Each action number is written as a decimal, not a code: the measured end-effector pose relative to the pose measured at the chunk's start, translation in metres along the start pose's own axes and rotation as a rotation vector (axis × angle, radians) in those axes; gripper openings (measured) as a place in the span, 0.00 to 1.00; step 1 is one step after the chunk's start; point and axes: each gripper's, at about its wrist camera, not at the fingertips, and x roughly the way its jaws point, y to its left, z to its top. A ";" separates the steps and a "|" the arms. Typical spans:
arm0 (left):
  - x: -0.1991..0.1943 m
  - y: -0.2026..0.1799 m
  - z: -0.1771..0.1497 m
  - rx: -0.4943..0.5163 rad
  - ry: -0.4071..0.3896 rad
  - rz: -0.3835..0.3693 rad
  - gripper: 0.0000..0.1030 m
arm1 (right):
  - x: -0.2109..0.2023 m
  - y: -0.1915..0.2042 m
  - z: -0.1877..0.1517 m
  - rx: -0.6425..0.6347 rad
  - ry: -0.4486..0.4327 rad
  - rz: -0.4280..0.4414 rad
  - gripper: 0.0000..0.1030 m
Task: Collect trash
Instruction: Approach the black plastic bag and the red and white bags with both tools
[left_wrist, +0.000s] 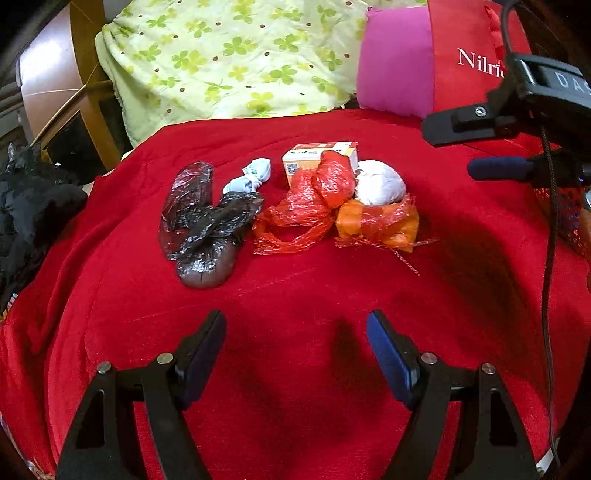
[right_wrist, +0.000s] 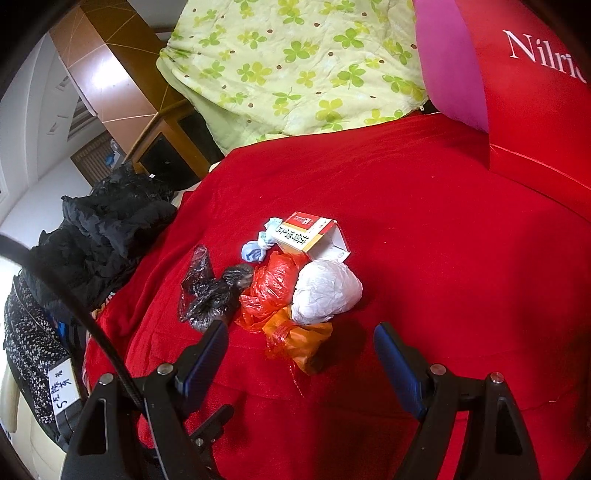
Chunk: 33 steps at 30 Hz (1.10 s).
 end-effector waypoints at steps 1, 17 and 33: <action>0.000 -0.001 0.000 0.002 0.000 -0.002 0.76 | 0.000 0.000 0.000 0.001 0.000 0.000 0.81; 0.006 0.022 0.004 -0.088 0.021 -0.038 0.76 | 0.006 -0.002 0.003 0.012 0.006 0.007 0.81; 0.033 0.099 0.023 -0.314 0.037 -0.085 0.76 | 0.047 -0.029 0.033 0.149 0.049 0.069 0.71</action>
